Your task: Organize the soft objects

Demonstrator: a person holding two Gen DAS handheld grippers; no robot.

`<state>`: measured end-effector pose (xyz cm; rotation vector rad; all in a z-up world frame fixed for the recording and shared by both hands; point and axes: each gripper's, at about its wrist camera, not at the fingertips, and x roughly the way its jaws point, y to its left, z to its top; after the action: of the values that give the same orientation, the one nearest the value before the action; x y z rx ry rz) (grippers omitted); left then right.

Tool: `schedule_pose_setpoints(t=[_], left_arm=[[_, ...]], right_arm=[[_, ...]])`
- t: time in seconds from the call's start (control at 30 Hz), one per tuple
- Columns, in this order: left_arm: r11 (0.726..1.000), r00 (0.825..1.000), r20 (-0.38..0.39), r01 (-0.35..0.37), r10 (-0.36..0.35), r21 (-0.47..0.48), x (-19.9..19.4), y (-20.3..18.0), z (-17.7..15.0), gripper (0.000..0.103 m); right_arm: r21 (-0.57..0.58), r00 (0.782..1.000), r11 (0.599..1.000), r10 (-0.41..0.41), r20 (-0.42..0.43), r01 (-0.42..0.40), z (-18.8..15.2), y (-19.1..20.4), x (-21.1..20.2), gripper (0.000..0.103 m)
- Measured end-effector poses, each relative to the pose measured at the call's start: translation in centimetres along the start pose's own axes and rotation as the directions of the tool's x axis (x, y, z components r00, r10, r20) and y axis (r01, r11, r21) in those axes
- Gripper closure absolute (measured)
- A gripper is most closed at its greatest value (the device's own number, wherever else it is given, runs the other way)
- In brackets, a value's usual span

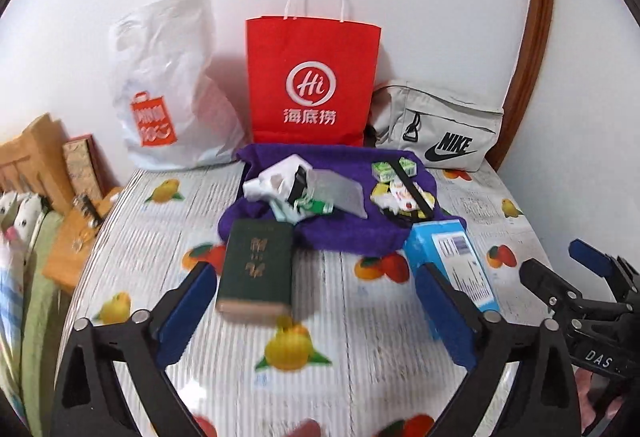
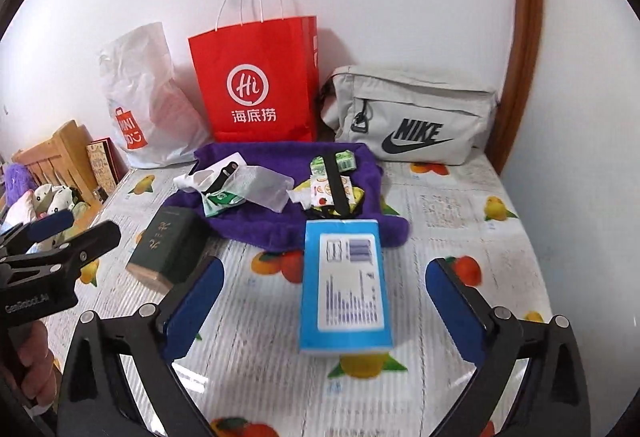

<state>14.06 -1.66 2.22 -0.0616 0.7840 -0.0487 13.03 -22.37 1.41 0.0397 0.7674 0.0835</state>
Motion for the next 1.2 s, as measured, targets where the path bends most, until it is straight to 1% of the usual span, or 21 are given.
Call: schedule_pose_setpoints(t=[0.1,0.2,0.37,0.47,0.7,1.2], left_arm=[[1.0,1.0,0.003,-0.002,0.002,-0.01,-1.7,0.0,-1.5,0.002],[1.0,1.0,0.016,-0.022,0.022,-0.016,-3.3,0.1,-2.9,0.002],[1.0,0.999,0.039,-0.012,0.013,-0.022,-5.5,0.4,-4.8,0.002],[1.0,0.999,0.049,-0.018,0.019,-0.006,-6.6,0.1,-5.7,0.002],[1.0,0.997,0.067,-0.027,0.026,0.015,-7.9,-0.5,-6.7,0.002],[0.999,0.997,0.072,-0.035,0.032,0.032,-8.4,-1.5,-7.0,0.002]], right_arm=[[0.004,1.0,1.0,-0.012,0.013,0.011,-1.3,0.0,-1.8,0.001],[-0.005,0.999,1.0,-0.027,0.02,0.027,-2.6,0.2,-3.4,0.001],[-0.021,0.999,0.999,-0.033,0.034,0.033,-4.5,0.7,-5.8,0.001],[-0.026,0.999,0.999,-0.036,0.039,0.037,-5.4,0.9,-6.8,0.001],[-0.02,0.998,0.999,-0.025,0.049,0.026,-6.6,0.9,-8.1,0.001],[0.01,0.998,1.0,-0.029,0.05,0.029,-7.1,0.1,-8.8,0.001]])
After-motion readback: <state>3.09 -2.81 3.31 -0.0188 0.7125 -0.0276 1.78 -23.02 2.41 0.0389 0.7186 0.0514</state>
